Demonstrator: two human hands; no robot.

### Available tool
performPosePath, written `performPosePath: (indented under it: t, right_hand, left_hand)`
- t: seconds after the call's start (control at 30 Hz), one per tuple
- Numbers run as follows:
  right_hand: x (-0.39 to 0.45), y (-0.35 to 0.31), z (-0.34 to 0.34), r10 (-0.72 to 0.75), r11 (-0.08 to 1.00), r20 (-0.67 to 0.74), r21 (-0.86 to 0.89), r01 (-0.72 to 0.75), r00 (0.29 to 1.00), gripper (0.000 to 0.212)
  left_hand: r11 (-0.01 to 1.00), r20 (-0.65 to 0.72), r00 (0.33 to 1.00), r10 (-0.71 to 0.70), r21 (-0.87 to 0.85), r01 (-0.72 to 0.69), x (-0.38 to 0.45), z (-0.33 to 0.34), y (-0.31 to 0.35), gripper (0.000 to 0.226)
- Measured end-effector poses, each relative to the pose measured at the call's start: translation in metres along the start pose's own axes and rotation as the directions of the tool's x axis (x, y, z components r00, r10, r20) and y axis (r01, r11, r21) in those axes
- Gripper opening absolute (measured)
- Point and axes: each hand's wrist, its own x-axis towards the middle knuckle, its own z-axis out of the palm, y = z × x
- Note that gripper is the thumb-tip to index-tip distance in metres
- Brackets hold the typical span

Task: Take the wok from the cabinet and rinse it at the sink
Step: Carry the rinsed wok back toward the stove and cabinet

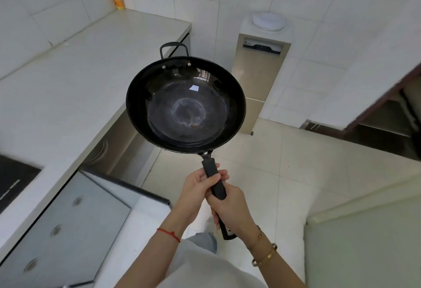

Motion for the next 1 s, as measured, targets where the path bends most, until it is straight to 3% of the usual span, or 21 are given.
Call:
performPosePath:
  t: [0.33,0.6,1.0]
  right_hand:
    - [0.144,-0.042,-0.069,-0.064,0.998,0.053,-0.016,0.065,0.997,0.021]
    - [0.270,-0.076,-0.125,-0.082,0.989,0.245,-0.101,0.110,0.966,0.023]
    - [0.400,-0.149,-0.111,-0.168,0.955,0.573,-0.108,0.277,0.802,0.021]
  left_hand:
    - [0.999,-0.076,0.997,0.035,-0.034,-0.037,0.139,0.051,0.052,0.031]
    - [0.986,-0.245,0.963,0.112,-0.092,-0.138,0.246,0.083,0.084,0.023]
    - [0.941,-0.578,0.792,0.194,-0.118,-0.317,0.334,0.062,0.147,0.018]
